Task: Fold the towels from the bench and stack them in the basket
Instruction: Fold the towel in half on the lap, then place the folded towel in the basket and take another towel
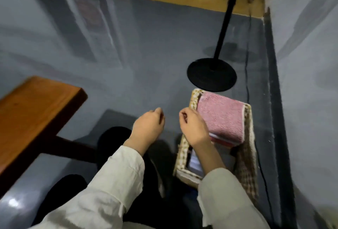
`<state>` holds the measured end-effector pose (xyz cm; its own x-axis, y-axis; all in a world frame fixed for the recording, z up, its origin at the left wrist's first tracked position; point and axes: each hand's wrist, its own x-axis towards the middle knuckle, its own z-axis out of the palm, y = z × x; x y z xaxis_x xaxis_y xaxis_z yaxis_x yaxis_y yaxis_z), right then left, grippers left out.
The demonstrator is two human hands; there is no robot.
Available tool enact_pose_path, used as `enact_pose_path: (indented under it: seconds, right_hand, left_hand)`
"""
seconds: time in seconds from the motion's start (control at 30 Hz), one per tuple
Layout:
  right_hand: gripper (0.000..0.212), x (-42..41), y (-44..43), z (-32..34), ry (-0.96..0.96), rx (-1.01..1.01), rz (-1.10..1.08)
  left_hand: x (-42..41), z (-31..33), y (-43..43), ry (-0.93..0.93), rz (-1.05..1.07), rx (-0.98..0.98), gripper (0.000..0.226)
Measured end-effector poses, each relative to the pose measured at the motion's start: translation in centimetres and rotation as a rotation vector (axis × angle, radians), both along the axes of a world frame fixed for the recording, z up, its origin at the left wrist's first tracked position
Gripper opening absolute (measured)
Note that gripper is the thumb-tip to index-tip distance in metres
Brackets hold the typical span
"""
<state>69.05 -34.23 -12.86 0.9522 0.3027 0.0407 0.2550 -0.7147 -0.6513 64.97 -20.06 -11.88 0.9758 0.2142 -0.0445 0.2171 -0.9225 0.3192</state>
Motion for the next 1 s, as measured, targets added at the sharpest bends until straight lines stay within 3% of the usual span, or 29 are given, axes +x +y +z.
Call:
enact_pose_path:
  seconds: [0.2,0.43,0.77,1.0]
  right_hand:
    - [0.021,-1.8,13.8,3.8,-0.07,-0.01,0.305]
    - [0.026,-10.5,29.0,6.7,-0.1,-0.017,0.795]
    - [0.026,-30.3,39.5,7.2,-0.081,-0.06,1.398]
    - [0.026,-40.0,41.6,5.4,-0.054,-0.109,1.583]
  left_hand:
    - [-7.2,4.5,12.5,-0.04,0.281,0.063,0.022]
    - [-22.3,7.7,23.1,-0.07,0.715,0.152,0.023]
    - [-44.8,7.6,23.5,-0.018,1.39,0.15,0.024]
    - [-53.4,5.7,22.3,0.001,1.579,0.062,0.022]
